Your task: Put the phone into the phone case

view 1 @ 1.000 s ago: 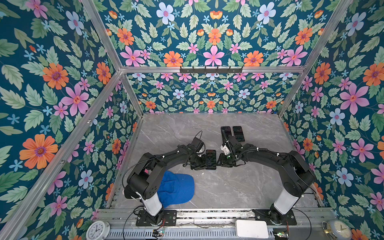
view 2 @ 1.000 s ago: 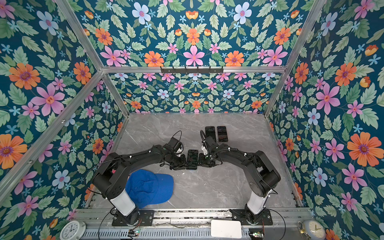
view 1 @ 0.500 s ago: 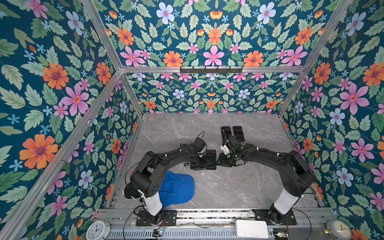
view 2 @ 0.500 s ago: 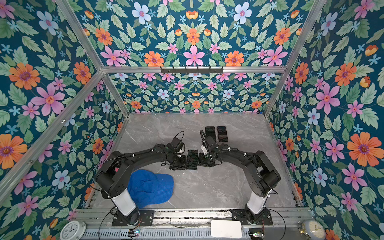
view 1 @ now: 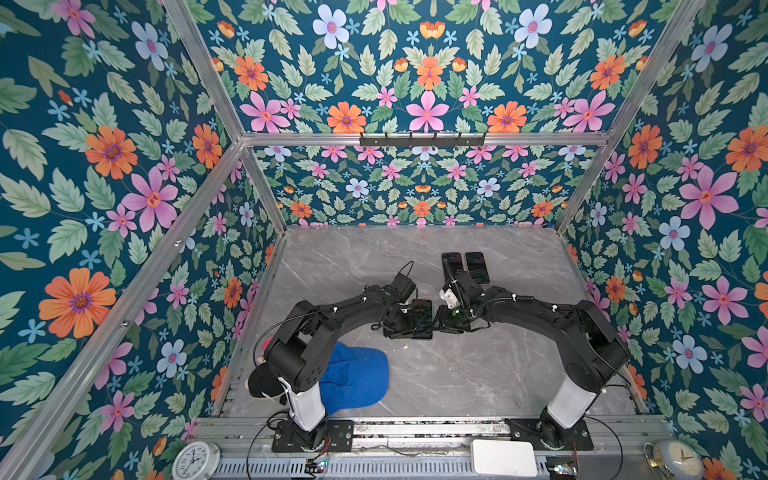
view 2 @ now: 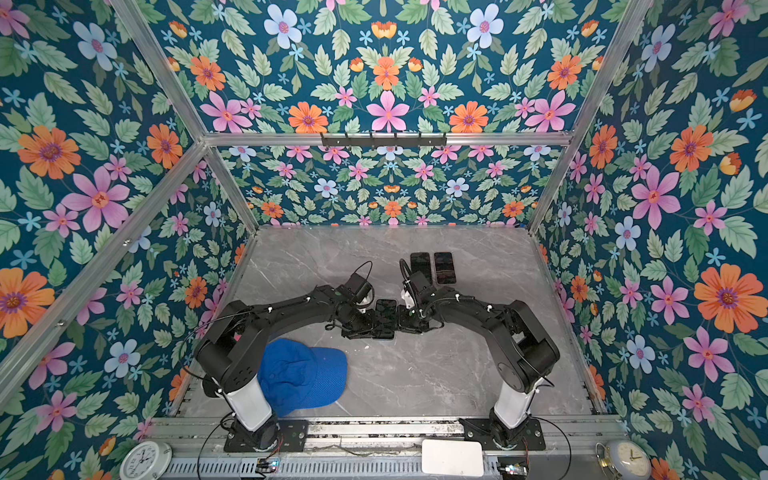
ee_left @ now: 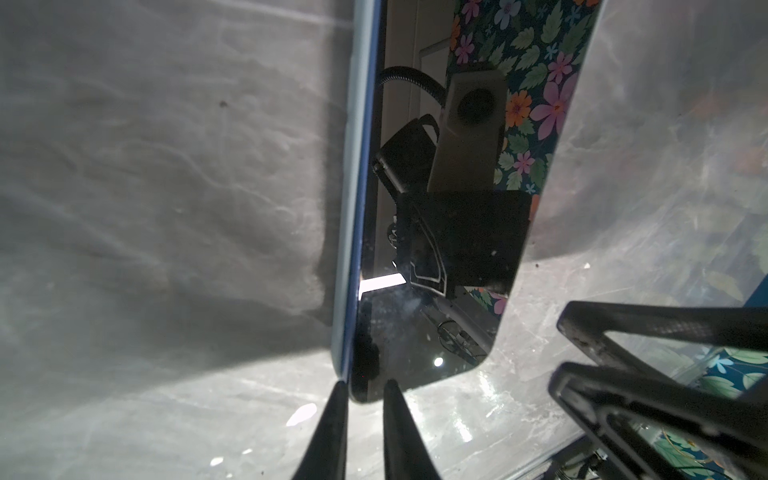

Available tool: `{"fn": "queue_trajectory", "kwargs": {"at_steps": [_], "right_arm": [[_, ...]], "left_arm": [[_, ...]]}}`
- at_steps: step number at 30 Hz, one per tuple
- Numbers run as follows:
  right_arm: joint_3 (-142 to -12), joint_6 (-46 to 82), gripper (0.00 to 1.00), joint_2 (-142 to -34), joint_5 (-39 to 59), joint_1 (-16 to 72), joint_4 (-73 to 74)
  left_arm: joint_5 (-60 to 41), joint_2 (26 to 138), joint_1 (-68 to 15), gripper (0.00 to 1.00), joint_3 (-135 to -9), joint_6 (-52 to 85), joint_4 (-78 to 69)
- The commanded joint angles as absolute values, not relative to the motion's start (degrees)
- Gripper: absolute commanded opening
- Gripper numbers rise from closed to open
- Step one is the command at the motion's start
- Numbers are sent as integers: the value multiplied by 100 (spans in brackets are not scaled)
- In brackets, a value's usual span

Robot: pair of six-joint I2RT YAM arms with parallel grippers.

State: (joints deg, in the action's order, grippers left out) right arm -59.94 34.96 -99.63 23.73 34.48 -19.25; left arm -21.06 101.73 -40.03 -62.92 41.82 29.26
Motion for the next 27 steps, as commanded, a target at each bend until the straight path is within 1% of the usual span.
{"fn": "queue_trajectory", "kwargs": {"at_steps": [1,6,10,14,27], "right_arm": [[-6012,3551,35,-9989,2399,3454,-1903],[-6010,3556,35,-9993,2399,3454,-1902],[-6007,3560,35,-9991,2408,3451,-1899],[-5985,3571,35,-9992,2421,3454,-1881],[-5940,3602,35,-9960,2435,3454,-1834]], "left_arm": [[-2021,10186,-4025,19,-6312,4140,3076],[-2008,10212,-4054,18,-6294,4144,3076],[-1978,10252,-4067,12,-6258,4137,3063],[-1958,10306,-4069,8,-6231,4123,3034],[-1908,10451,-4069,5,-6231,4069,3023]]}}
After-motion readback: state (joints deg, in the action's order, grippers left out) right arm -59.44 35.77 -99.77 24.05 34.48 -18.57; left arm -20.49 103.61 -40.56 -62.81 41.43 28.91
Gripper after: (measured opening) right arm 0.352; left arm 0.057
